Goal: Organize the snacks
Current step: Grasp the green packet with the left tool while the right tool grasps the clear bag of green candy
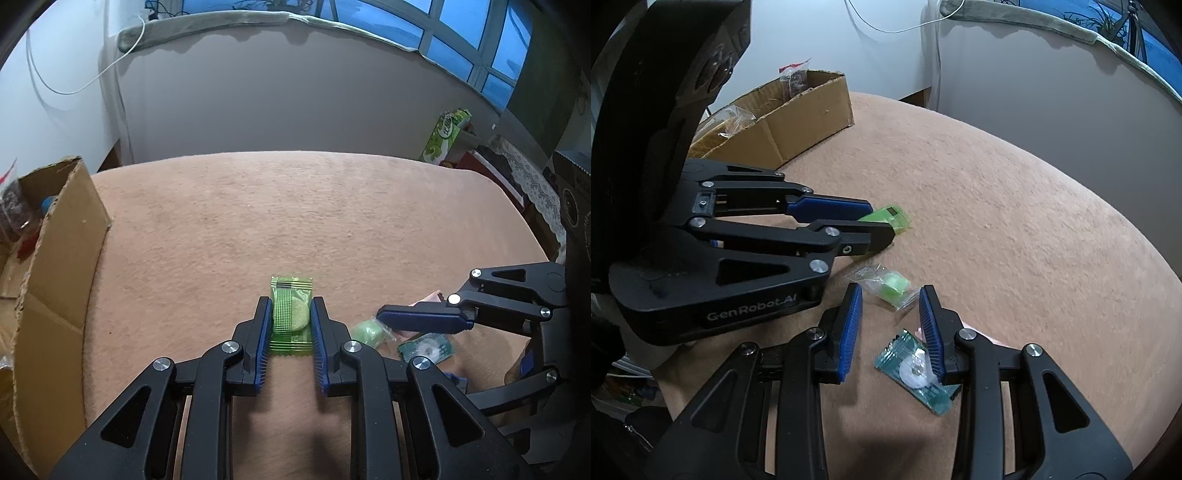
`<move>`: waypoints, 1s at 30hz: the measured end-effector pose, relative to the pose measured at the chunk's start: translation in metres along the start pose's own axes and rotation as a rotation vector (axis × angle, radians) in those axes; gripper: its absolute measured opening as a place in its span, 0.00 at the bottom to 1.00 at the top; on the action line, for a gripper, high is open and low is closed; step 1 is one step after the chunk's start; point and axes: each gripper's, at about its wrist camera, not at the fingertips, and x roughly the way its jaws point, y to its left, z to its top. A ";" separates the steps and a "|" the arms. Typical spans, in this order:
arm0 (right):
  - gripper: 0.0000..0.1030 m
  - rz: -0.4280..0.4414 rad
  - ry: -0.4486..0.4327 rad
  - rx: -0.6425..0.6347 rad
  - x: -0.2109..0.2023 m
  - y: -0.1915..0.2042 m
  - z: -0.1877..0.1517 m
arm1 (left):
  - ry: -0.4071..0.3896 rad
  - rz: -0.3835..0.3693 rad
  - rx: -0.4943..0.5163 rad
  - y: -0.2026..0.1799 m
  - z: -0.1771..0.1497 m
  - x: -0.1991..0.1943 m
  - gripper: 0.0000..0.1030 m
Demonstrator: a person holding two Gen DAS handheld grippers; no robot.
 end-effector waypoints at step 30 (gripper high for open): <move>0.04 -0.053 -0.078 -0.007 -0.015 -0.011 0.006 | -0.096 0.029 -0.076 0.010 -0.013 -0.033 0.18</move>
